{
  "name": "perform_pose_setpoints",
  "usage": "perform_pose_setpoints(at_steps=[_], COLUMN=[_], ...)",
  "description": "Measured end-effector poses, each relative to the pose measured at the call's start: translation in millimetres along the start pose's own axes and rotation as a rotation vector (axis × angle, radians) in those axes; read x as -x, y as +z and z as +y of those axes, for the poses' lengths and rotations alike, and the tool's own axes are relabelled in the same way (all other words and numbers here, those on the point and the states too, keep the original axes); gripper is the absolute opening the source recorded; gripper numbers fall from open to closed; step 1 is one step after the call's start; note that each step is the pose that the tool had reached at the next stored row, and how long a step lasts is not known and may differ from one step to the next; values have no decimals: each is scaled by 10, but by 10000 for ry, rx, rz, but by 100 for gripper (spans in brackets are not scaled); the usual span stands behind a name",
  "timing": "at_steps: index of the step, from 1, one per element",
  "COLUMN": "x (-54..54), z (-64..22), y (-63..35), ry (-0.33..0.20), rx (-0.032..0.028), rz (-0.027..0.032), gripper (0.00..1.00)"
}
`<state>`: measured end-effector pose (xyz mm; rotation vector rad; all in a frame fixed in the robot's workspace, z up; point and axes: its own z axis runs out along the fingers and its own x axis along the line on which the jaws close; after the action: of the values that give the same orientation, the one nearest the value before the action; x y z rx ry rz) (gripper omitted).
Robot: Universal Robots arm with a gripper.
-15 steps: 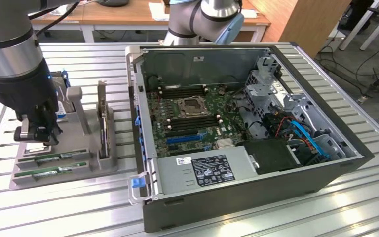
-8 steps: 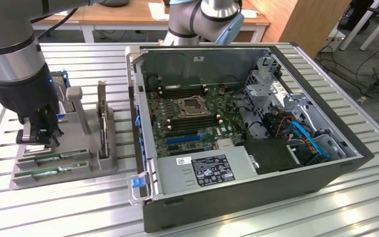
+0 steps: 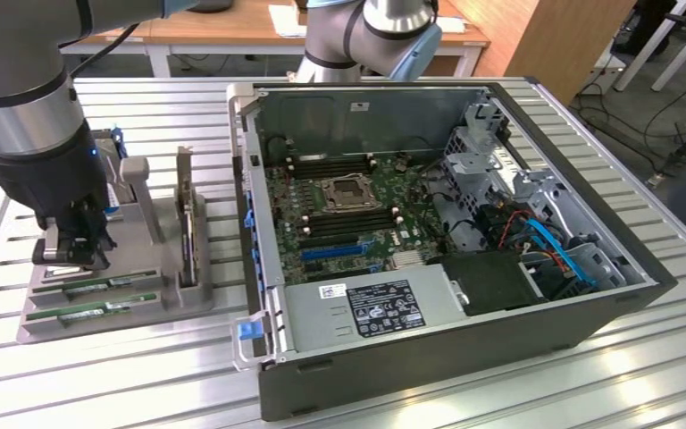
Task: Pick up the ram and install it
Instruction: 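Pick up the ram and move it above insertion slot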
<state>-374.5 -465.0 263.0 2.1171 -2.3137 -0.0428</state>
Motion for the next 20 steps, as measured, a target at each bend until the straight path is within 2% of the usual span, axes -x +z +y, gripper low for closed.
perform_pose_setpoints(at_steps=[11, 20], x=[-100, -102], z=[-1, -2], y=[0, 16], ry=[-8, -206], rx=[-1, 8], rz=[0, 4], gripper=[31, 31])
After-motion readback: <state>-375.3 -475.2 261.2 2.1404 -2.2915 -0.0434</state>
